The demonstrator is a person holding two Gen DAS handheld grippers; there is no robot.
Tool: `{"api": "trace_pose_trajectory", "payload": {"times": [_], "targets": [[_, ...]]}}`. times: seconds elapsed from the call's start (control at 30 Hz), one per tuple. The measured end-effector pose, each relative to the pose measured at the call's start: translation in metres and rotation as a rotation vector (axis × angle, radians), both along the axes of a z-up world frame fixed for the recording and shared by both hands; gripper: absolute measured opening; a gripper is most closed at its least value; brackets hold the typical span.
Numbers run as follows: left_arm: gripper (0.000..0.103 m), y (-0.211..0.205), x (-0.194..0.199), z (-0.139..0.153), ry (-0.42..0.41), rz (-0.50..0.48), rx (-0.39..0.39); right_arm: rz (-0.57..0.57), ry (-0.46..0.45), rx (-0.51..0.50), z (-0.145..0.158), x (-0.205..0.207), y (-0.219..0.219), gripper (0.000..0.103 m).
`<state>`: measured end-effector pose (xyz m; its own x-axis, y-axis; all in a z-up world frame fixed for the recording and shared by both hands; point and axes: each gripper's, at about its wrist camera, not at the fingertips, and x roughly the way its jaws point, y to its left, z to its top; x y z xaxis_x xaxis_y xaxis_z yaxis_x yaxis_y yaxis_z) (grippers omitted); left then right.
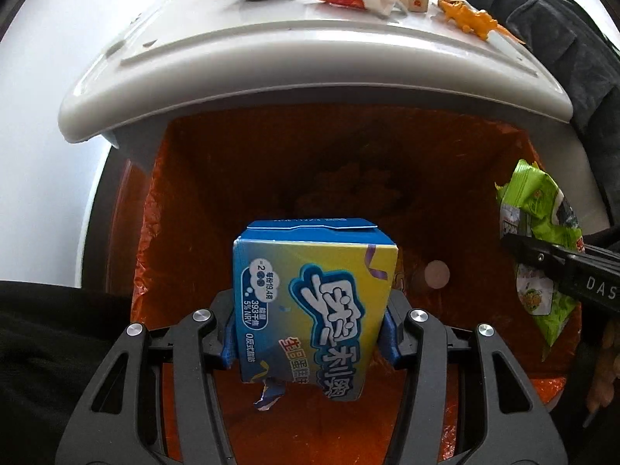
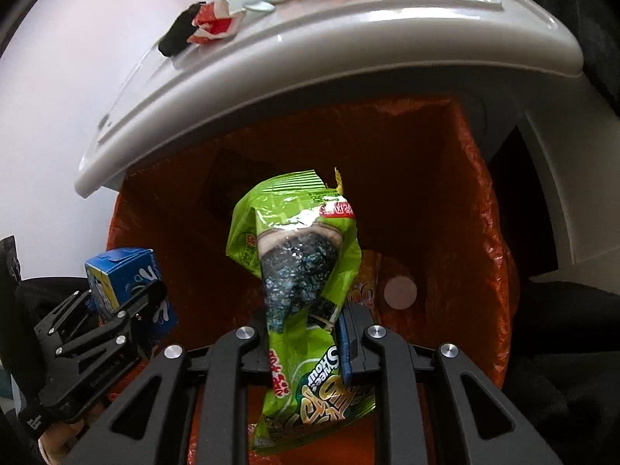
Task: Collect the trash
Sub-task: 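Carry both items over the bin and open both tools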
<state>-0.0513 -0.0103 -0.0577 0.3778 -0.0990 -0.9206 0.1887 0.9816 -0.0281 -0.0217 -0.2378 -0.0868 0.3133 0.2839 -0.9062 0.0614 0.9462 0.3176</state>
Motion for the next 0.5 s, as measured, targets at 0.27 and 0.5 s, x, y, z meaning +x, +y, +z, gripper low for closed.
{"api": "trace_pose_trajectory", "payload": {"times": [0.27, 0.5], "targets": [[0.054, 0.002, 0.003, -0.006, 0.024, 0.009, 0.026, 0.019, 0.041, -0.006, -0.012, 0.003, 0.005, 0.028], [0.073, -0.017, 0.023, -0.019, 0.078, 0.023, 0.082, -0.042, 0.058, -0.036, -0.019, 0.006, -0.001, 0.070]]}}
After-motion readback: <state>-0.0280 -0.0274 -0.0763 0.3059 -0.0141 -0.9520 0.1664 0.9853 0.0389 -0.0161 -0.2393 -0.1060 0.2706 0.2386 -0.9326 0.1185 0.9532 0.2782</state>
